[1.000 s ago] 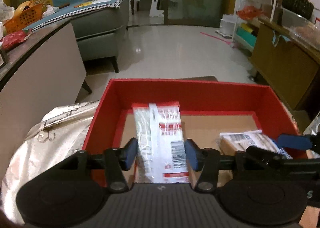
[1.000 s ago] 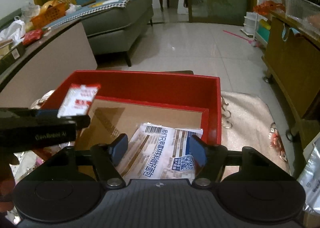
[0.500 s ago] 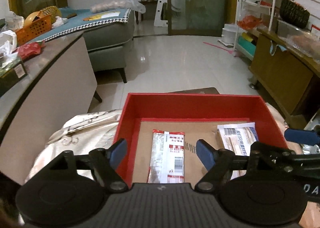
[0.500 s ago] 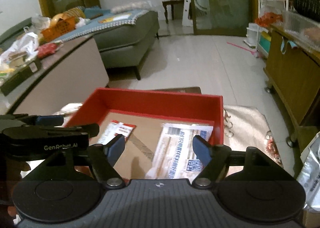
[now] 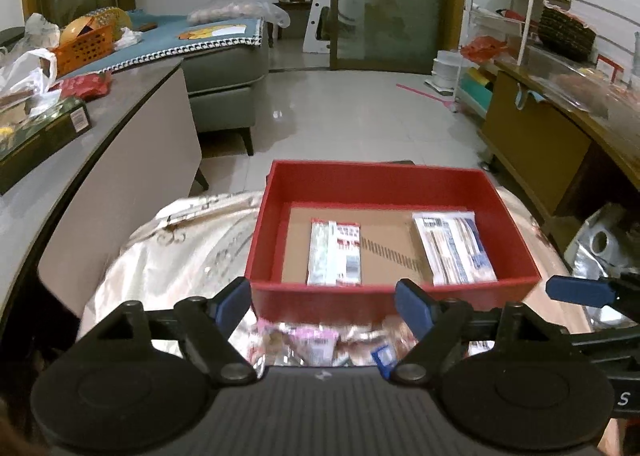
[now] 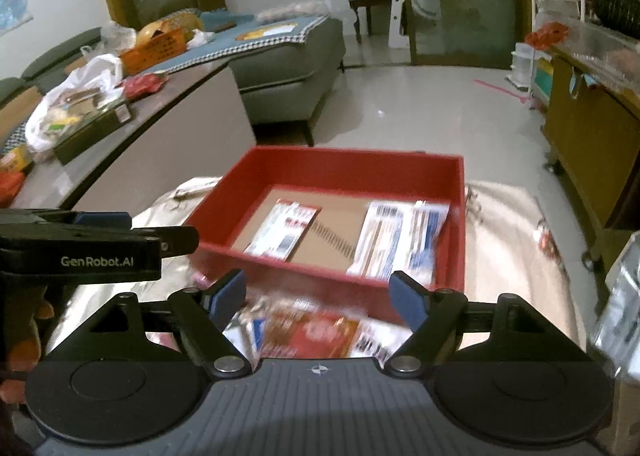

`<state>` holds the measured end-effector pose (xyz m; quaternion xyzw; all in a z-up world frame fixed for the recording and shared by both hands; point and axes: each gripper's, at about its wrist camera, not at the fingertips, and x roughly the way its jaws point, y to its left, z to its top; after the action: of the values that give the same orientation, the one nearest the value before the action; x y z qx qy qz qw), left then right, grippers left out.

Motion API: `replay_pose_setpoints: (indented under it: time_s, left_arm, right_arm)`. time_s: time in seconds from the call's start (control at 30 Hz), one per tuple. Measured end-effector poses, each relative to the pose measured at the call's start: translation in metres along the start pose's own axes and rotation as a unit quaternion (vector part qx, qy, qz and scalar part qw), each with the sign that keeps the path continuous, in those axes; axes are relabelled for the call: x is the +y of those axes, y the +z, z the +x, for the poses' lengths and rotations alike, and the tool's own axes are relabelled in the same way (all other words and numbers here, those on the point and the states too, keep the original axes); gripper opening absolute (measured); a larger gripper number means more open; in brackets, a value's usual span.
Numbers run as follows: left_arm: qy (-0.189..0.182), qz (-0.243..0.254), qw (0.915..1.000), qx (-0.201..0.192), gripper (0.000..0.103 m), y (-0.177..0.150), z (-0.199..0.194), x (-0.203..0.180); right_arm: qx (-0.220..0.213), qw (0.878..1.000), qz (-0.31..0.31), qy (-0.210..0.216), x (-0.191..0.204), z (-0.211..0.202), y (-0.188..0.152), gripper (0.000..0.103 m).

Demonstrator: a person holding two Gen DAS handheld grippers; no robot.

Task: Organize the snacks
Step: 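Withdraw both tools from the red box back toward the snack pile, then grasp the white noodle-snack pack with the left tool while the right tool grasps the cartoon-pig pastry bag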

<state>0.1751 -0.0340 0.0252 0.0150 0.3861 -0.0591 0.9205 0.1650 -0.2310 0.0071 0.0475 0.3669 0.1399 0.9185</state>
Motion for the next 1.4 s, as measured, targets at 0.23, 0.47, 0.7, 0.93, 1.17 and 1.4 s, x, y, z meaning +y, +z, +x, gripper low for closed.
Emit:
replay_pose_setpoints:
  time_s: [0.23,0.47,0.7,0.93,1.17,1.4]
  left_arm:
    - [-0.010,-0.025,0.9996,0.009,0.076,-0.025,-0.017,0.016]
    - [-0.012,-0.050,0.9978,0.042,0.076,-0.051,-0.011,0.038]
    - [-0.047,-0.099,0.9872,0.116,0.076,-0.093,-0.015,0.061]
    - [-0.068,-0.177,0.9657,0.177,0.076,-0.144,-0.037,0.069]
    - [-0.077,-0.289,0.9329,0.201,0.076,-0.167,-0.043,0.058]
    - [-0.012,-0.376,0.9026,0.209,0.076,-0.164,-0.019,0.042]
  right_arm:
    - [0.013,1.000,0.007,0.013,0.010,-0.011,-0.020,0.085]
    - [0.035,0.999,0.004,0.016,0.014,-0.008,-0.033,0.086]
    - [0.068,0.997,-0.001,0.021,0.017,0.000,-0.044,0.087]
    - [0.089,0.994,-0.037,0.047,0.037,0.000,-0.052,0.087]
    - [0.072,0.995,-0.026,0.061,0.032,-0.017,-0.049,0.088]
    - [0.067,0.995,-0.011,0.079,0.017,-0.031,-0.049,0.089]
